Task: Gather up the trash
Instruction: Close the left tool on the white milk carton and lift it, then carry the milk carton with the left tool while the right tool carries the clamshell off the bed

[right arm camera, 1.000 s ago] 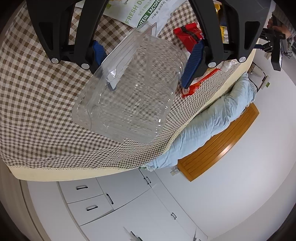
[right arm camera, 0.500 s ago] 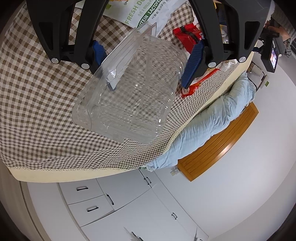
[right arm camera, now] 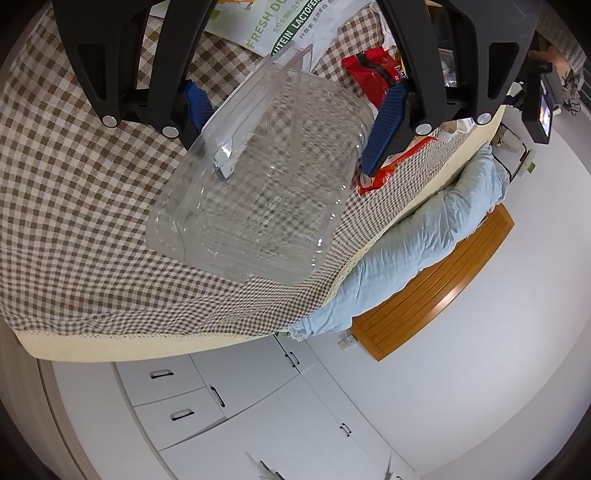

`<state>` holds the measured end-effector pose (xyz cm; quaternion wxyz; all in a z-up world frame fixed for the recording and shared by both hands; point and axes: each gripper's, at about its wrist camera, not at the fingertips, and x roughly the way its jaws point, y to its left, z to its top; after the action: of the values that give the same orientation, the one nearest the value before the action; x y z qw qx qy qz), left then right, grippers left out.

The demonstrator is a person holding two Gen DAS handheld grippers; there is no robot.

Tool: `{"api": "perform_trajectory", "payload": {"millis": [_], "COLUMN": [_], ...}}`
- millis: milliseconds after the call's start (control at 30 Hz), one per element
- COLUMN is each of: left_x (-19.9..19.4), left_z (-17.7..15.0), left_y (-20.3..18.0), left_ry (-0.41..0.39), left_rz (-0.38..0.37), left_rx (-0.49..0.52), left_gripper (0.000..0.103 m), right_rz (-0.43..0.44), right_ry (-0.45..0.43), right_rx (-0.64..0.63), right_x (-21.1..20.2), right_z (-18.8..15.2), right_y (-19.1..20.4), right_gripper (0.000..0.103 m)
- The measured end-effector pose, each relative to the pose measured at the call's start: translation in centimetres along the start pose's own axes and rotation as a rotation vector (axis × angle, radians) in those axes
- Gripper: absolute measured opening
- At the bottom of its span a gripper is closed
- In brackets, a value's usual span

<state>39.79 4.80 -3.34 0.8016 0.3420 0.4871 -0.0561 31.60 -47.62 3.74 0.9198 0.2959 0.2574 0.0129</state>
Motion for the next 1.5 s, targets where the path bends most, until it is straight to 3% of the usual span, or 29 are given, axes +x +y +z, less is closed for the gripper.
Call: {"api": "perform_trajectory", "payload": {"millis": [300,567,867,1167,1367,1500], "left_x": [-3.3,-6.9,-9.4,-13.7,-11.6,-11.3], "left_z": [-0.5,-1.5,-2.6,-6.9,-11.2,-12.1], "left_y": [-1.0,-2.1,-2.7,-2.7,-3.7,-3.5], "left_ry": [-0.09,-0.16,-0.185,-0.245,-0.163,-0.18], "left_rz": [0.166,0.202,0.153,0.104,0.065,0.04], "left_rx": [0.024,0.003,-0.024,-0.146,-0.213,-0.249], "left_gripper": [0.076,0.074,0.073,0.073,0.072,0.072], "right_rz": [0.014,0.029,0.059,0.083,0.083,0.061], "right_ry": [-0.006,-0.017,-0.029,-0.022,0.033,0.089], "right_rx": [0.004,0.006,0.016,0.029,-0.013,-0.06], "right_x": [-1.2,-3.0,-5.6,-7.2,-7.0,-7.0], "right_z": [0.0,0.3,0.9,1.6,1.5,1.3], "right_y": [-0.1,-0.7,-1.7,-3.1,-2.2,-1.4], "right_gripper": [0.07,0.07,0.07,0.066,0.066,0.066]}}
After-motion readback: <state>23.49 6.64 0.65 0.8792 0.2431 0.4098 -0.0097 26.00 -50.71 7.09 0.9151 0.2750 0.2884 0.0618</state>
